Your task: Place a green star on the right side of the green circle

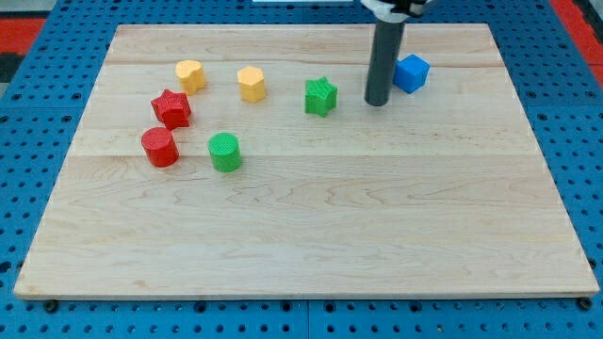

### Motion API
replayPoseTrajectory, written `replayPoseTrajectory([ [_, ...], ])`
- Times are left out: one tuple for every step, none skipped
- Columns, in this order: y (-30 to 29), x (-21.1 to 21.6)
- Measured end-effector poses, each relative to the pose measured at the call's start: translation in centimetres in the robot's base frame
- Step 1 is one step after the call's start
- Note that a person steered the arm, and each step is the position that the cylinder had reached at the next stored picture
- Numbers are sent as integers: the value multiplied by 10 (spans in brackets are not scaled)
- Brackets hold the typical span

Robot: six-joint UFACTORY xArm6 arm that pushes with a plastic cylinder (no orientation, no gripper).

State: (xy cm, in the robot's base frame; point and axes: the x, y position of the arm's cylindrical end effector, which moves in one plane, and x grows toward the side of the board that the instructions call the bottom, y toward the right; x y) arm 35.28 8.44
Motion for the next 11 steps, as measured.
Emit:
replayPoseTrajectory([
  [-25,-10],
  [-26,-41],
  [-45,-29],
  [-75,10],
  [-116,25],
  [-122,7],
  [-136,13],
  [-160,48],
  [-191,94],
  [-216,125],
  [-221,129],
])
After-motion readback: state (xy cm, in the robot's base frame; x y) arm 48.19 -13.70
